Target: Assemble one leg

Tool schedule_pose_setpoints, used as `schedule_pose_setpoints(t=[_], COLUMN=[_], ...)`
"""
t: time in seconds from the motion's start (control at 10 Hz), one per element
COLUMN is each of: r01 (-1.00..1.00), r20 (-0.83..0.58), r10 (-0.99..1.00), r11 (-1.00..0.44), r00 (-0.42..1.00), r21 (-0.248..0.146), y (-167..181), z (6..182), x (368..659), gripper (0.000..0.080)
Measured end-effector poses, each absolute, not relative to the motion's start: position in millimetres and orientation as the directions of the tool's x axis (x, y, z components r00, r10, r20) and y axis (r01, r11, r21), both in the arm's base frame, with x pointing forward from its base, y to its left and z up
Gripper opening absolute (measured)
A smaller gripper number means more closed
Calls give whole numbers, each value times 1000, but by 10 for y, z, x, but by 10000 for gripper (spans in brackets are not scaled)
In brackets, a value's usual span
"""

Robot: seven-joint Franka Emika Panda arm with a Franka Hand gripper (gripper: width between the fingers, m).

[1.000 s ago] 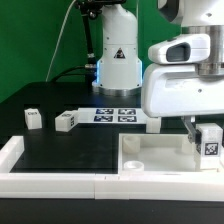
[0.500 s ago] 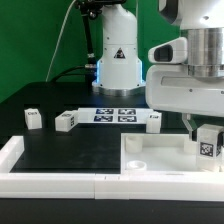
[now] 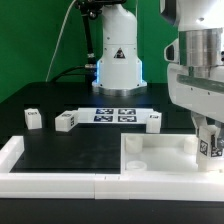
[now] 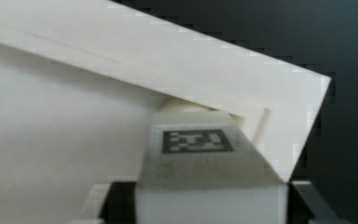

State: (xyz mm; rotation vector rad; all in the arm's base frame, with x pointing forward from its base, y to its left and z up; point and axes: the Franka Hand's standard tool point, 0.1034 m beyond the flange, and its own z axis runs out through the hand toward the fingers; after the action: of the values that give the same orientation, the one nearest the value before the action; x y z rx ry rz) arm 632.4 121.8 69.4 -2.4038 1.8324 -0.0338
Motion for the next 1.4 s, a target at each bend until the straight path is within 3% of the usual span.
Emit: schedule_pose_setpoints(t=[0.2,0.3,0.4,0.5,0.7,1.0,1.4], r01=[-944,-940,-930,-867,-654,-307,117], r20=[-51,-50,-47,-29,17,60,93], r10=[-947,-943,-933,-872,-660,-312,113], r11=[-310,-322,-349,-483,-747,-948,-992], r00=[317,329,356,490,751,948,989], r21=[-112,-114,-115,-122,-119,-83,-39], y=[1220,1228,1240,1239,1261,1273,1223], z=[694,700,711,713,712,723,746], x=[6325,6329,6338,6341,6337,6336,6363], gripper=[294,503,503,625,648,649,649])
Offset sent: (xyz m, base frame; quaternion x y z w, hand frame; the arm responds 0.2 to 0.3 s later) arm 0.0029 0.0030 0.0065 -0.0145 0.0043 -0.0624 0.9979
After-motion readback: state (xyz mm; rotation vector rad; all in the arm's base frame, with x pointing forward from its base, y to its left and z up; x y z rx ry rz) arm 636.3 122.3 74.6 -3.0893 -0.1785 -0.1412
